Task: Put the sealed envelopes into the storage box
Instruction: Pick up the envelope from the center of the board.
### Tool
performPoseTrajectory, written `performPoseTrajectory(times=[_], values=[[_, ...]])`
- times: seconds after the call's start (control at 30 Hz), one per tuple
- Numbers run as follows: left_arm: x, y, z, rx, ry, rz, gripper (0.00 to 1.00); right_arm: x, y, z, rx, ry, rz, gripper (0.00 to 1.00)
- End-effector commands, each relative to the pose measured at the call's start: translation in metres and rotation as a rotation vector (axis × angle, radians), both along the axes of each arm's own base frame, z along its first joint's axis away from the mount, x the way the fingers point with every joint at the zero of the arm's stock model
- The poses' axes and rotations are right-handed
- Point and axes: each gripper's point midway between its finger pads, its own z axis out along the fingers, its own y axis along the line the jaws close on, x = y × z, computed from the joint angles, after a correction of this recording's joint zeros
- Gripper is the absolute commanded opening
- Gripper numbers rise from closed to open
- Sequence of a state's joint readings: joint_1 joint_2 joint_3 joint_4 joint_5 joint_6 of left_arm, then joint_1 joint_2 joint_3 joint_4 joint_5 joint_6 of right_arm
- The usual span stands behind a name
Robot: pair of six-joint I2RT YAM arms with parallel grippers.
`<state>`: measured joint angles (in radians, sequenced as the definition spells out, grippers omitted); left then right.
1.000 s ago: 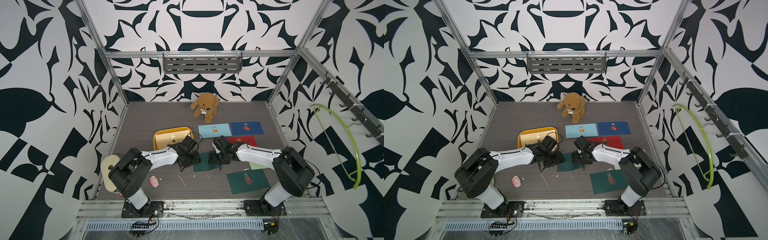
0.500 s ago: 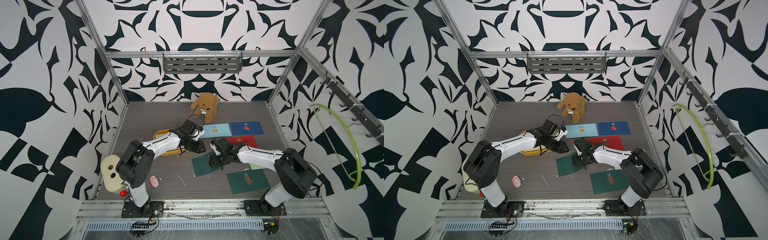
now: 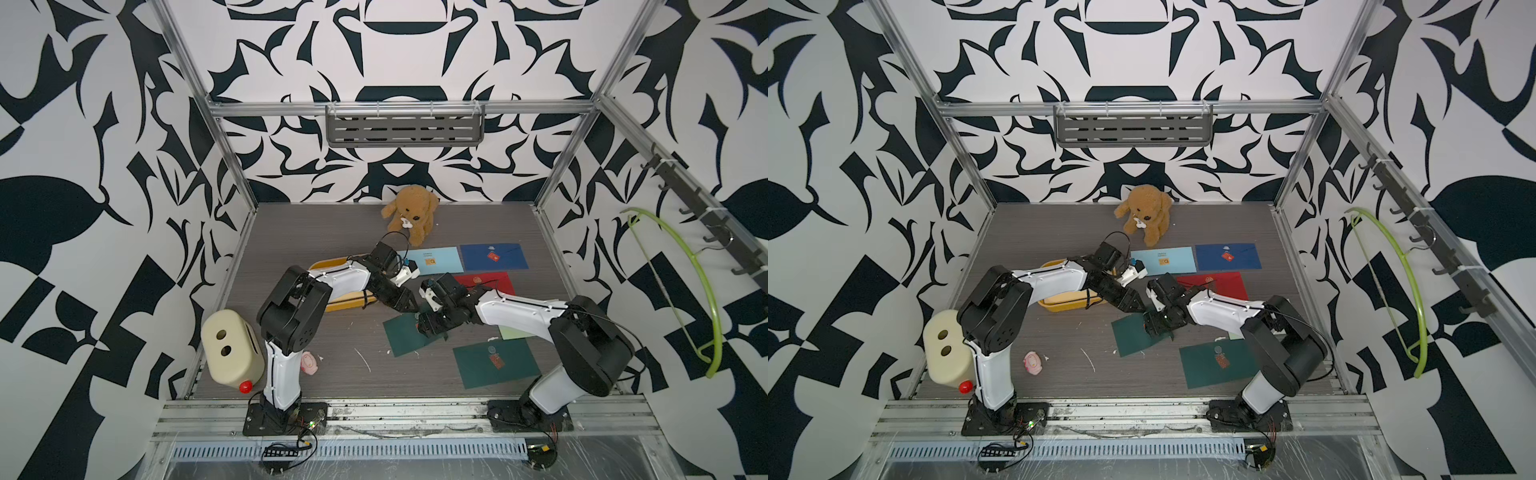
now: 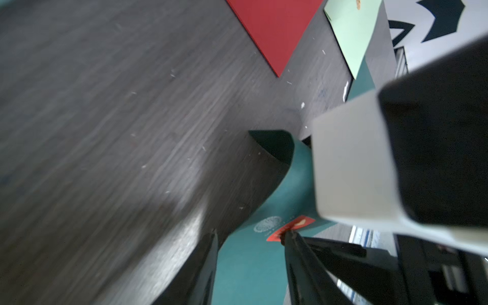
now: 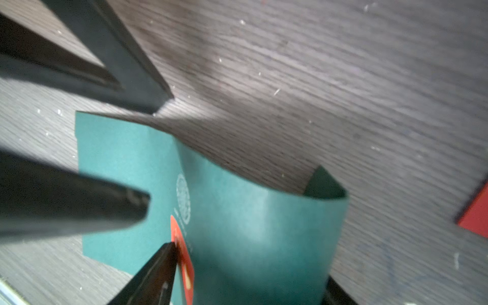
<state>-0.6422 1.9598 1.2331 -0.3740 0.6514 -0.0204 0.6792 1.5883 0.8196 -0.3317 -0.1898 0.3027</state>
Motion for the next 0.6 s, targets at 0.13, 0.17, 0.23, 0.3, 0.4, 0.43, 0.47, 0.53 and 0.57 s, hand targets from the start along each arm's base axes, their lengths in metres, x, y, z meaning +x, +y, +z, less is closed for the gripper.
performPoseTrajectory(times=[0.13,0.17,0.23,0.3,0.4,0.43,0.47,0.53,0.57], values=[[-0.003,-0.005,-0.015,-0.038,0.026,-0.042,0.48,-0.013,-0.011,-0.007,-0.039,0.062,0.024,0.71],[-0.004,-0.006,-0.013,-0.048,0.029,-0.046,0.47,-0.013,-0.011,-0.006,-0.039,0.061,0.024,0.71],[-0.009,-0.008,-0.014,-0.054,0.045,-0.056,0.47,-0.011,-0.013,-0.006,-0.040,0.057,0.016,0.71],[-0.015,-0.008,-0.016,-0.048,0.064,-0.064,0.47,-0.009,-0.015,-0.006,-0.038,0.056,0.010,0.71],[-0.023,-0.007,-0.018,-0.043,0.094,-0.074,0.47,-0.005,-0.019,-0.006,-0.031,0.058,-0.004,0.71],[-0.025,-0.007,-0.019,-0.046,0.102,-0.078,0.46,-0.003,-0.019,-0.006,-0.027,0.056,-0.010,0.70],[-0.027,-0.008,-0.018,-0.047,0.107,-0.082,0.45,-0.002,-0.020,-0.006,-0.024,0.056,-0.015,0.70],[-0.031,-0.007,-0.019,-0.044,0.116,-0.087,0.43,0.001,-0.022,-0.007,-0.023,0.058,-0.025,0.70],[-0.031,-0.006,-0.021,-0.041,0.118,-0.085,0.42,0.002,-0.022,-0.007,-0.021,0.058,-0.027,0.70]])
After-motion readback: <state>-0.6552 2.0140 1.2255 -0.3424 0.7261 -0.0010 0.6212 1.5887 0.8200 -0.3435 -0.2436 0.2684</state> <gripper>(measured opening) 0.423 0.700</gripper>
